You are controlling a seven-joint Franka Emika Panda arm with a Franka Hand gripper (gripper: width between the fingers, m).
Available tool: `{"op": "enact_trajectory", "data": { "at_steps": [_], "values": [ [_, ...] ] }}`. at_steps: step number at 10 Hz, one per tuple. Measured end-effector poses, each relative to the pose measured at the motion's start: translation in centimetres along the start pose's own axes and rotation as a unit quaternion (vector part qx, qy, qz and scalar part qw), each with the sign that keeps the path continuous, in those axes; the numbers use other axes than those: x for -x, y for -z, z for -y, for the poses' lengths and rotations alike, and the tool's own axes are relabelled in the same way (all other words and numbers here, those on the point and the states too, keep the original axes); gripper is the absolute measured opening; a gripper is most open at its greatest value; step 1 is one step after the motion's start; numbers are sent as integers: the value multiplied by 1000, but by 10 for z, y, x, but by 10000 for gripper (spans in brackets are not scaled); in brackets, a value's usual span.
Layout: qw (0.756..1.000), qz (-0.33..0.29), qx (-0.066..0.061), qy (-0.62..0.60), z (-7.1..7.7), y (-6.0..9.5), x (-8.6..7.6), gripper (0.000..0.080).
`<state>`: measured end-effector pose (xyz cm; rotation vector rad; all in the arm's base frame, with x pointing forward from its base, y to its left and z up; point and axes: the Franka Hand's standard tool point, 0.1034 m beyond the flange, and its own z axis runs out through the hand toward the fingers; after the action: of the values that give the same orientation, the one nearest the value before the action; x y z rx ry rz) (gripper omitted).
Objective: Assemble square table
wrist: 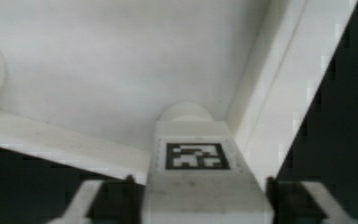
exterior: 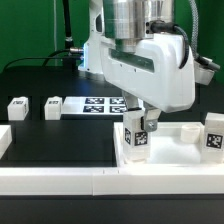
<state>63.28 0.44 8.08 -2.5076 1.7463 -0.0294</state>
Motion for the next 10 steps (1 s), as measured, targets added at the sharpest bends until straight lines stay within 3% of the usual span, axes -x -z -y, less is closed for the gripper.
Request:
{"op": "enact_trajectory", "data": {
  "at_steps": [1,2,3,6,10],
  "values": [
    [1000,0,1,14,-1,0,-1,511],
    [999,-1,2,49,-1,0,0,511],
    [996,-1,2,86,-1,0,0,621],
    [981,-2,3,195,-1,0,0,649],
    [920,-6,8,393,1,1,1,649]
  ]
}}
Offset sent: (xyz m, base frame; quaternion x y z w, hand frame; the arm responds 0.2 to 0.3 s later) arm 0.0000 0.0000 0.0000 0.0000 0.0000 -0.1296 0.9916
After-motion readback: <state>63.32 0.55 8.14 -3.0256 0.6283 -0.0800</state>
